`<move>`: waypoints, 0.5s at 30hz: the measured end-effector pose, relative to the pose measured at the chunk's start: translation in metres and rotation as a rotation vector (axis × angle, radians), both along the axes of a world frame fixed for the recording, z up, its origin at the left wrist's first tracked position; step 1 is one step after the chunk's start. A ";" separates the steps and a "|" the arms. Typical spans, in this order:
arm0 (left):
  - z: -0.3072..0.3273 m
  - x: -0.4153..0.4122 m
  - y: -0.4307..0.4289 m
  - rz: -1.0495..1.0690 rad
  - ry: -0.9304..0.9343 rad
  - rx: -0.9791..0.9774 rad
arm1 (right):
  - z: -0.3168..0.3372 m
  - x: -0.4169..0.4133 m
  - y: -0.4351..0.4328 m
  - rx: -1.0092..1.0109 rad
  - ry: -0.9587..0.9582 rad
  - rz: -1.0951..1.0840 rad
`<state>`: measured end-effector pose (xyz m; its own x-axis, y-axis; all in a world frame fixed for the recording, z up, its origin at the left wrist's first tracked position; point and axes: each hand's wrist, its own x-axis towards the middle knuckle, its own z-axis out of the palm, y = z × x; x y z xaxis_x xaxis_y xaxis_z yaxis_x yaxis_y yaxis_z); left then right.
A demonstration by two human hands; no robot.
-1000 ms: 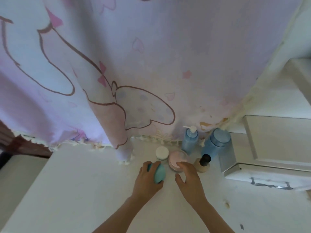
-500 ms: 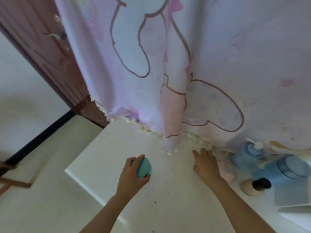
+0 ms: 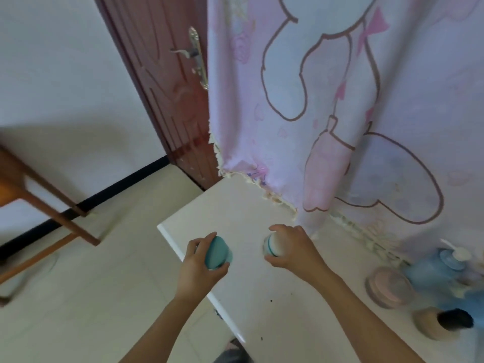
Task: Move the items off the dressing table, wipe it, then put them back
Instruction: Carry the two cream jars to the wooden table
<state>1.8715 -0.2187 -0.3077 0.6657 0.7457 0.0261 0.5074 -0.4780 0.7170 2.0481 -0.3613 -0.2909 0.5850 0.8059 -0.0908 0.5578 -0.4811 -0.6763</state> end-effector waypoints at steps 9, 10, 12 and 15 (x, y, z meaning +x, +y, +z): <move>0.005 -0.076 0.007 0.274 -0.057 -0.030 | 0.007 -0.056 0.039 0.225 0.088 0.261; 0.006 -0.083 0.008 0.298 -0.058 -0.029 | 0.006 -0.062 0.042 0.231 0.105 0.276; 0.006 -0.098 0.011 0.344 -0.065 -0.032 | 0.005 -0.075 0.050 0.228 0.153 0.305; 0.004 -0.120 0.014 0.399 -0.100 -0.050 | 0.005 -0.095 0.062 0.171 0.199 0.372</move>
